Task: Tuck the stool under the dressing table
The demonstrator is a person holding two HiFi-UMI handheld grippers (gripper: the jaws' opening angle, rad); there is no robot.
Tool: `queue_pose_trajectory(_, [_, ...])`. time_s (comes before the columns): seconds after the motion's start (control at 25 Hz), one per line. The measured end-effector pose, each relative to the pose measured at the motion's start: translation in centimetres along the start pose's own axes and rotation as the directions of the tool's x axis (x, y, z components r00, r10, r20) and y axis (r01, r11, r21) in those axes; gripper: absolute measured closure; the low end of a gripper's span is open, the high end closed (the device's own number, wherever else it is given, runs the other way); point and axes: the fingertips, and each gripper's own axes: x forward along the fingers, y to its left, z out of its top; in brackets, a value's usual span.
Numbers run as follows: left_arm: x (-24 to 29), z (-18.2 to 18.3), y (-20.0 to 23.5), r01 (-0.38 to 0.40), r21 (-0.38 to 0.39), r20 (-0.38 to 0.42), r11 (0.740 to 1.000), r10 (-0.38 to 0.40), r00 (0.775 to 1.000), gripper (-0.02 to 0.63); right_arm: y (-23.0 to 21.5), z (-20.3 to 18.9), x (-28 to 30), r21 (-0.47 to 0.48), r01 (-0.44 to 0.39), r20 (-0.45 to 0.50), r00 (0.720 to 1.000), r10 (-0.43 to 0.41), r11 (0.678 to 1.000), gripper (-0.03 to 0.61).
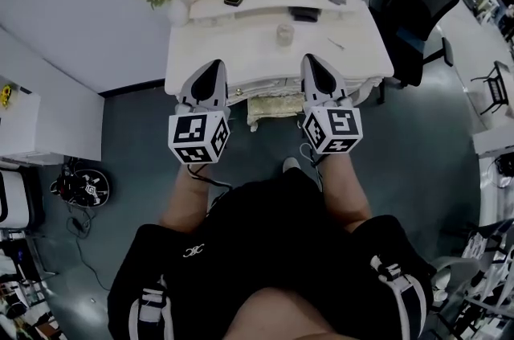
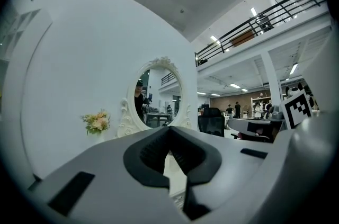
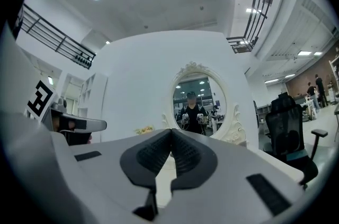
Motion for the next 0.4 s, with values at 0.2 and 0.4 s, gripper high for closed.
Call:
queue_pose_trajectory(0.2, [0.3,-0.3,0.0,-0.001,-0.010,-0.013,1.000,0.000,1.000,0.597,0.0,-0.6,0.0,0.008,-0.005,-0.016,1.000,0.005,1.000,0.565])
queue_pose_trajectory(0.4, [0.5,-0.9,-0.3,0.006,-0.005,-0.016,1.000,-0.007,1.000,0.597,-0.1,-1.1,-0.1,0.007,-0.006,-0.015,1.000,0.006,1.000,0.565])
